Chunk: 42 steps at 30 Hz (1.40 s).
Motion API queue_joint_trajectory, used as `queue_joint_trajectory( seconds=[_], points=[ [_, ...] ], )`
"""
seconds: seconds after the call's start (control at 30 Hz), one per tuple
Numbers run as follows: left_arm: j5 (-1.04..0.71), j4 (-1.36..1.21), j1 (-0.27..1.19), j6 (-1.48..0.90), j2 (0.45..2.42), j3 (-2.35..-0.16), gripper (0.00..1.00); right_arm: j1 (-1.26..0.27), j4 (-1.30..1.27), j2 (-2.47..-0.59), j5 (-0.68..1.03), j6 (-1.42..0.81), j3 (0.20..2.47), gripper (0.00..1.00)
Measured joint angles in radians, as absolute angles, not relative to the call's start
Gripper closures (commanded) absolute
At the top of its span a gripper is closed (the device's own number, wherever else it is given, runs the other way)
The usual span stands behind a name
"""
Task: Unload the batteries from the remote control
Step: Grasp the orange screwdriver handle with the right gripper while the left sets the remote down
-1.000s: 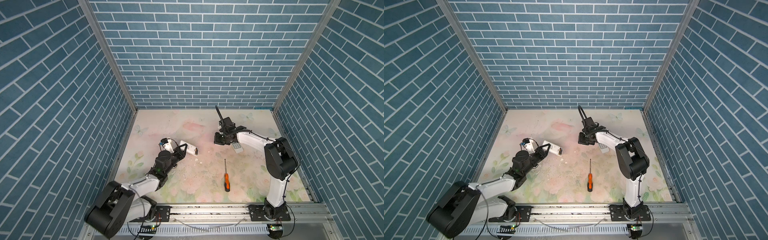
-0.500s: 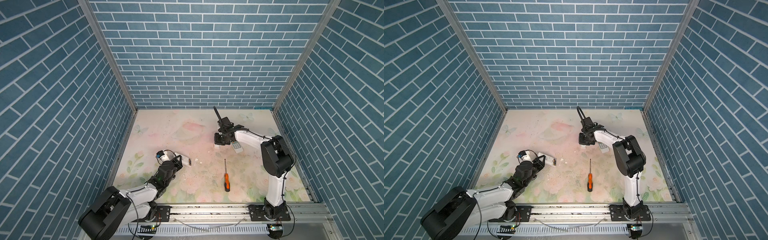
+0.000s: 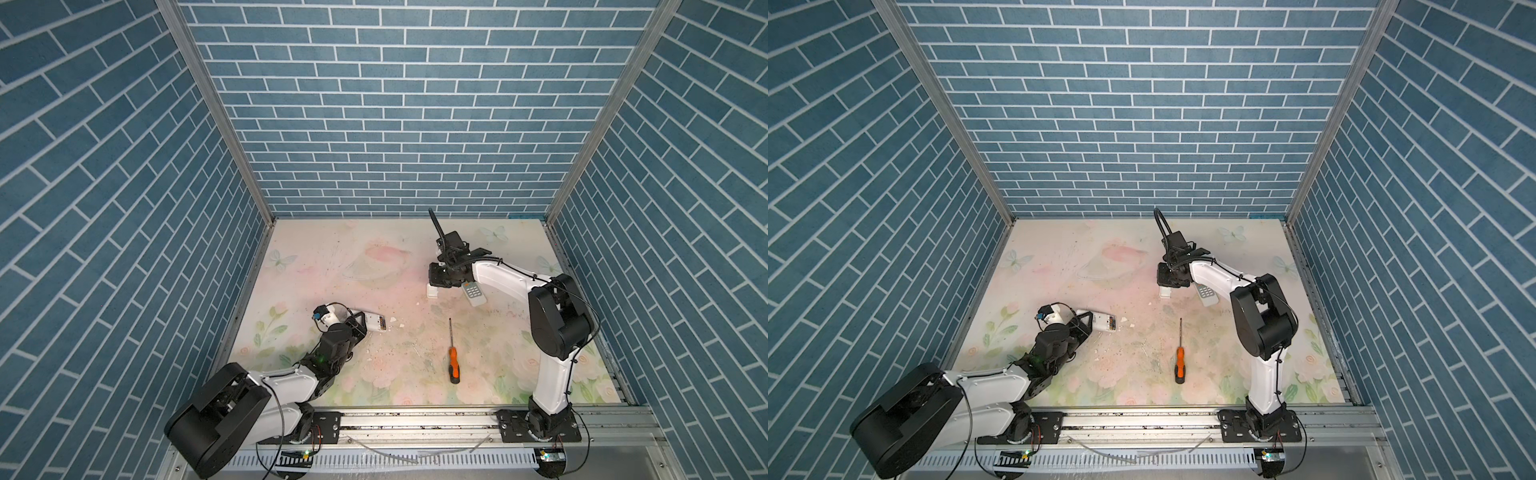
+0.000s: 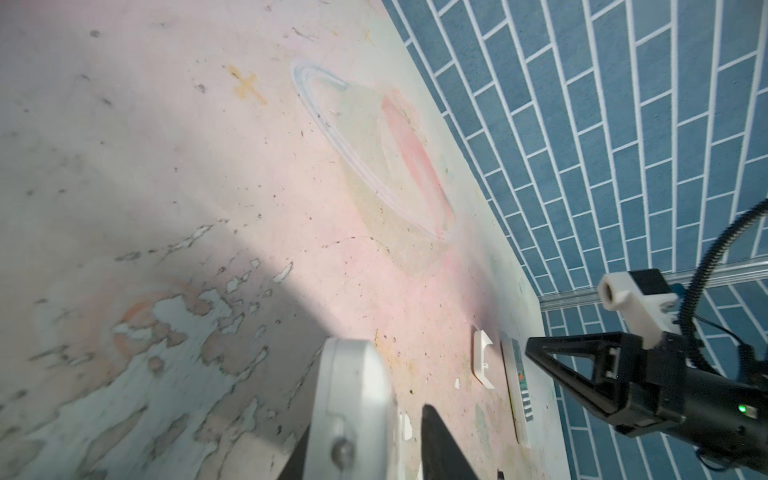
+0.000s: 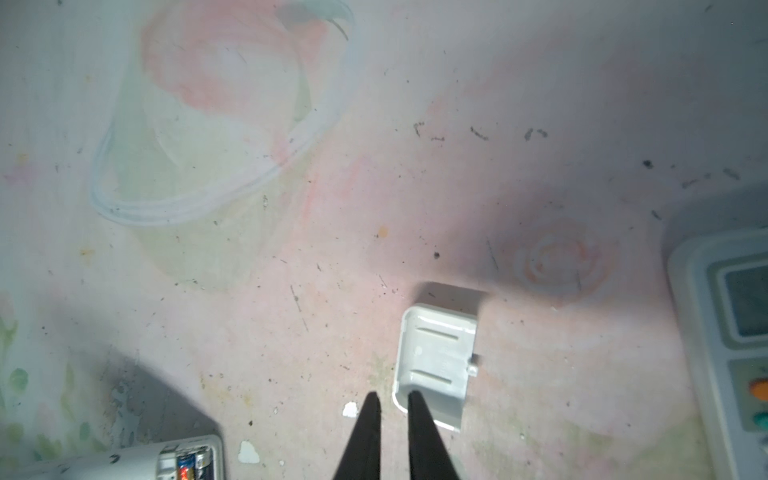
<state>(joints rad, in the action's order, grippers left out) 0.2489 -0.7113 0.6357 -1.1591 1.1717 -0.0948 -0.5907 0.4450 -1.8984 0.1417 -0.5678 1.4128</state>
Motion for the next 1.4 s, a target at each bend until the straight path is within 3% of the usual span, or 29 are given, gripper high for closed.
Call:
queue_joint_trajectory(
  seconds=[0.47,0.93,1.17,1.4],
  points=[
    [0.285,-0.412,0.652,-1.175,0.944,-0.067,0.47,-0.667,0.516,-1.745,0.067,-0.568,1.347,0.77],
    [0.263,-0.175,0.655,-1.198,0.828,-0.063,0.42,-0.842,0.693,-1.443,-0.075,-0.64,1.124,0.64],
    [0.236,0.041,0.658,-1.197,0.716,-0.138,0.42,-0.963,0.775,-1.391,-0.102,-0.765,0.997,0.51],
    [0.222,0.183,0.659,-1.175,0.647,-0.237,0.42,-1.04,0.783,-1.401,-0.098,-0.863,0.925,0.47]
  ],
)
